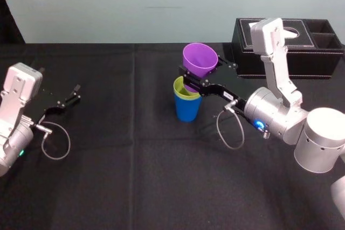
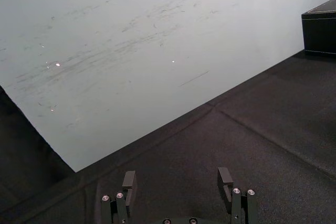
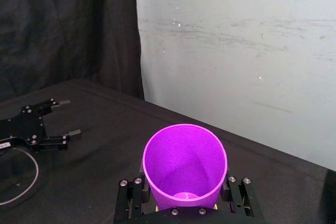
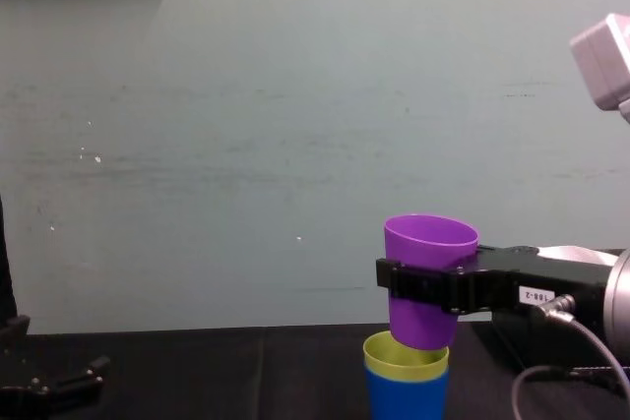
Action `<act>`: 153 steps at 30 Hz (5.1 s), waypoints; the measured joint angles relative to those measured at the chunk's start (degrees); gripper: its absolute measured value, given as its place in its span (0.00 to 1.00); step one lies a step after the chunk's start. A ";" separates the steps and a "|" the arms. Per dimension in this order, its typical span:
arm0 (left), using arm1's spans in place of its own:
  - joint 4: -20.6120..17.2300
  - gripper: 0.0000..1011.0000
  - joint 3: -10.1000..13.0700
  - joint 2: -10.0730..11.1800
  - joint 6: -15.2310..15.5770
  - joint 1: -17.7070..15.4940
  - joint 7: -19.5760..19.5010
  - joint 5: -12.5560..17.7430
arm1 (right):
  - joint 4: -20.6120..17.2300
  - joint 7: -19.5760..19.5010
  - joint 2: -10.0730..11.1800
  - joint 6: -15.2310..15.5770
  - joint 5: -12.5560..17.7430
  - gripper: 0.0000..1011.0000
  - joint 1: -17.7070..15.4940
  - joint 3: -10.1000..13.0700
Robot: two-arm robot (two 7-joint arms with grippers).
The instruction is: Stack the three plastic cups sequentially using one hand.
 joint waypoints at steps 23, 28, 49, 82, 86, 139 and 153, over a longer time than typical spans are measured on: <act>0.00 1.00 0.00 0.00 0.00 0.00 0.00 0.00 | 4.96 -0.52 -1.75 -2.79 -1.33 0.72 1.70 -1.69; 0.00 1.00 0.00 0.00 0.00 0.00 0.00 0.00 | 5.79 -0.52 -1.98 -2.89 -1.67 0.72 2.01 -1.83; 0.00 1.00 0.00 -0.01 0.00 0.00 0.00 0.00 | 8.78 0.53 -2.49 -2.62 -2.32 0.72 3.24 -2.37; 0.00 1.00 0.00 0.00 0.00 0.00 0.00 0.00 | 8.49 0.44 -2.46 -2.59 -2.28 0.99 3.10 -2.25; 0.00 1.00 0.00 0.00 0.00 0.00 0.00 0.00 | 8.49 0.43 -2.46 -2.59 -2.28 0.99 3.11 -2.25; 0.00 1.00 0.00 0.00 0.00 0.00 0.00 0.00 | 9.10 -10.80 -5.45 -3.82 -9.19 0.99 -3.65 6.52; 0.00 1.00 0.00 0.00 0.00 0.00 0.00 0.00 | 8.96 -10.82 -5.36 -3.79 -9.05 0.99 -3.72 6.53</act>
